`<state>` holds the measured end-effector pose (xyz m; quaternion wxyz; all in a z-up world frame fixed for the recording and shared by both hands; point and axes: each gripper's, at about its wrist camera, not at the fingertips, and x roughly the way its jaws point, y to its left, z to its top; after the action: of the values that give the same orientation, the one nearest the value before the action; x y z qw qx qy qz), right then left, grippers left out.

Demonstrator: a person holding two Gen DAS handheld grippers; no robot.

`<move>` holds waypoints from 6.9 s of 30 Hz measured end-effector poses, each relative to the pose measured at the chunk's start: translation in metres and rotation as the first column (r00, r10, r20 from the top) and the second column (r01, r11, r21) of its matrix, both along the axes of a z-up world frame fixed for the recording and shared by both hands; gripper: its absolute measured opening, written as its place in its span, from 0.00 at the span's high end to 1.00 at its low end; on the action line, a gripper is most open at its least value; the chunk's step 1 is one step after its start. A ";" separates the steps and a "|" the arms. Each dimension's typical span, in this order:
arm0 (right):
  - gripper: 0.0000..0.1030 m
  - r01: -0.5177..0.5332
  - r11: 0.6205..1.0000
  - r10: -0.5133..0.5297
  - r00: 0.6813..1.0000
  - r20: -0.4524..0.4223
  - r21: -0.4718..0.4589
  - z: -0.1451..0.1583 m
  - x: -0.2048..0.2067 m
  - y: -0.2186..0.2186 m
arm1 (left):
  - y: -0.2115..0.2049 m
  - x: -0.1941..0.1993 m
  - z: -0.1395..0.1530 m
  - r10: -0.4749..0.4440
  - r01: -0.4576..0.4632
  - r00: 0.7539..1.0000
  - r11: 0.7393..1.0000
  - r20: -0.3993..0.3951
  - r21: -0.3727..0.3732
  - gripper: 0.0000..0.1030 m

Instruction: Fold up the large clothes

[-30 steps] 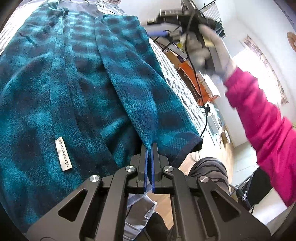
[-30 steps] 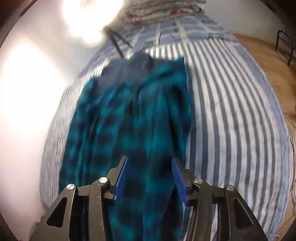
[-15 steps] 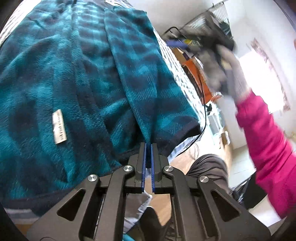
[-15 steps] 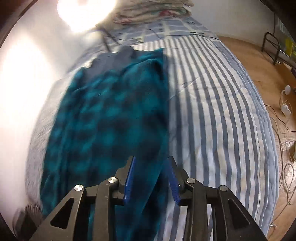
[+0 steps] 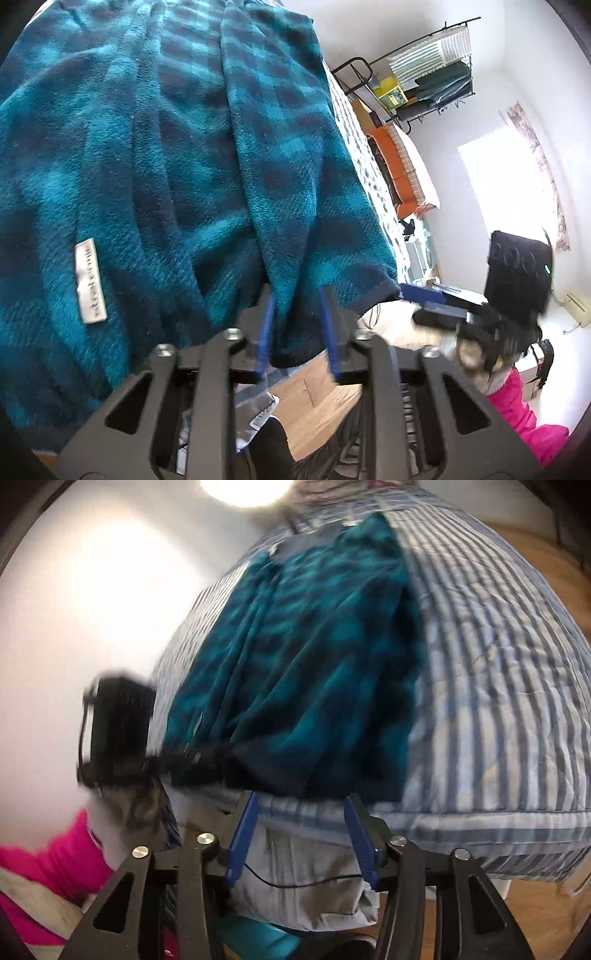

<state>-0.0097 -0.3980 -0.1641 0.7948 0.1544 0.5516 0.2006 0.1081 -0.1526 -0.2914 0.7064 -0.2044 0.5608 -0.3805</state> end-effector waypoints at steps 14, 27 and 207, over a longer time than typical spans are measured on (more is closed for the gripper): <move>0.97 0.001 0.938 0.054 0.987 0.149 -0.346 0.060 0.012 0.022 | -0.003 -0.005 0.033 0.022 -0.019 0.998 0.999 0.058 -0.050 0.99; 0.89 -0.015 0.919 0.015 1.000 -0.002 -0.394 -0.016 0.003 0.005 | -0.044 -0.025 0.011 -0.090 0.063 0.985 0.982 0.147 0.180 0.97; 0.23 -0.056 0.987 0.093 0.963 0.253 -0.148 0.013 0.003 0.092 | -0.008 0.035 0.078 0.098 -0.113 0.990 0.981 -0.099 -0.159 0.91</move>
<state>-0.0063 -0.3062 -0.1512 0.8608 0.0499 0.4609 0.2099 0.1432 -0.1609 -0.2132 0.6800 -0.3088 0.5473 -0.3777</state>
